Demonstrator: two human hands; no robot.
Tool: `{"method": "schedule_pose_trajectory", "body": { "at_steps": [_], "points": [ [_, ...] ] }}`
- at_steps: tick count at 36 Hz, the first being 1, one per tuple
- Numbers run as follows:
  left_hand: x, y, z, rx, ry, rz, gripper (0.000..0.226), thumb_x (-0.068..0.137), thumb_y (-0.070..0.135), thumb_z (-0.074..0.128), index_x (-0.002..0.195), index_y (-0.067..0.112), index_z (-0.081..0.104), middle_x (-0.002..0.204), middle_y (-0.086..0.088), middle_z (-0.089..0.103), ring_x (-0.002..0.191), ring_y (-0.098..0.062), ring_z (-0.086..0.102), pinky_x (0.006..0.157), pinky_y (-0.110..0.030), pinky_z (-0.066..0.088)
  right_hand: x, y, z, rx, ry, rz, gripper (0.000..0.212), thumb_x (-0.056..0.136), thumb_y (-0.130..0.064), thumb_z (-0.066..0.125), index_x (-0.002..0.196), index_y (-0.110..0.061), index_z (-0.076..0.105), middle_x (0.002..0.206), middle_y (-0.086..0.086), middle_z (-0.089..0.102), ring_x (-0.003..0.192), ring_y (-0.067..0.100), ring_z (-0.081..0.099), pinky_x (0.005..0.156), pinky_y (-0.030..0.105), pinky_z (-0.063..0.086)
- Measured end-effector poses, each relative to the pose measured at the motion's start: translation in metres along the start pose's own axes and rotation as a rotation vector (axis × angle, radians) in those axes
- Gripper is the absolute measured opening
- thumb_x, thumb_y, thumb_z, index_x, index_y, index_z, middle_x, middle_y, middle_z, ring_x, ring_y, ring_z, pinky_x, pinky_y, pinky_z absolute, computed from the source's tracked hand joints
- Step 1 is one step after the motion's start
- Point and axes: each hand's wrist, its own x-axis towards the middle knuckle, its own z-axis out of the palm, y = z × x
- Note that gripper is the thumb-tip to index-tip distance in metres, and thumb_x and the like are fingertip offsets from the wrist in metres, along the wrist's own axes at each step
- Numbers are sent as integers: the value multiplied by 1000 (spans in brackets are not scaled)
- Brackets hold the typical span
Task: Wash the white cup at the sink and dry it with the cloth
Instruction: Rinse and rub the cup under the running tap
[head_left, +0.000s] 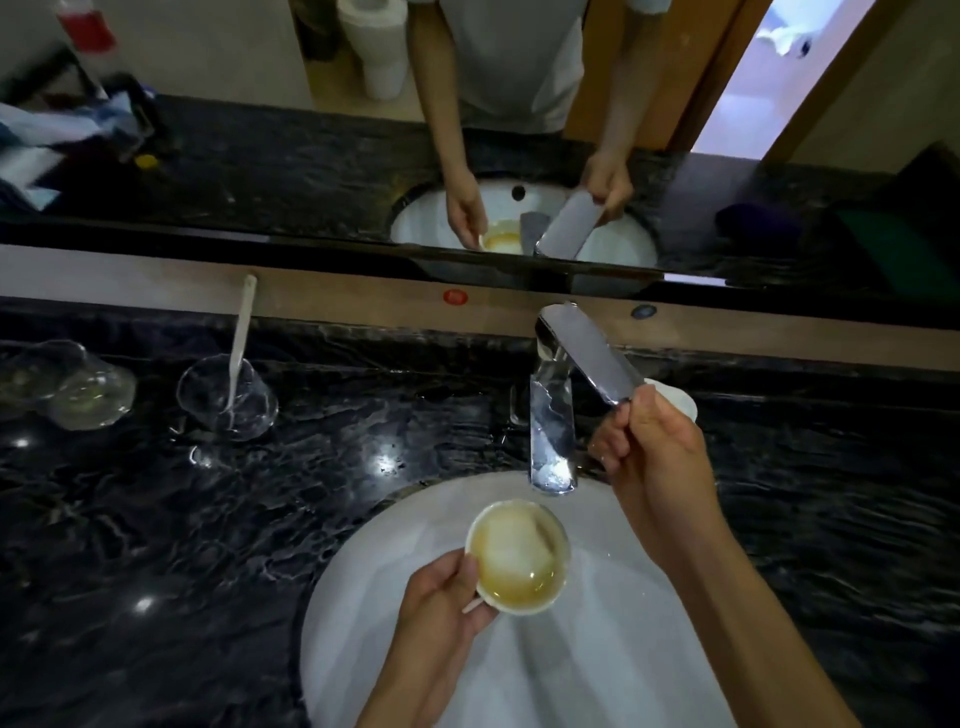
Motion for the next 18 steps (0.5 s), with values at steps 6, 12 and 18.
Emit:
{"method": "schedule_pose_trajectory", "body": {
  "at_steps": [6, 12, 18],
  "points": [
    [2, 7, 7, 22, -52, 16, 28, 103, 8, 46, 105, -8, 68, 104, -21, 75, 95, -27, 74, 76, -34, 61, 4, -14, 10, -24, 1, -29, 41, 106, -21, 34, 69, -9, 46, 50, -3, 37, 48, 9, 35, 49, 20, 34],
    [13, 2, 12, 33, -2, -6, 27, 103, 9, 48, 112, -9, 66, 115, -24, 71, 108, -32, 69, 76, -33, 61, 10, -22, 9, -84, -75, -45, 36, 94, -35, 44, 69, -9, 51, 52, 1, 37, 50, 14, 34, 52, 23, 35],
    [18, -3, 15, 38, 29, -27, 26, 102, 10, 49, 114, -8, 63, 119, -25, 69, 109, -33, 70, 83, -39, 60, 5, -5, -23, -251, -68, 34, 43, 103, -35, 40, 79, -8, 64, 61, 8, 55, 58, 18, 54, 60, 28, 49]
  ]
}}
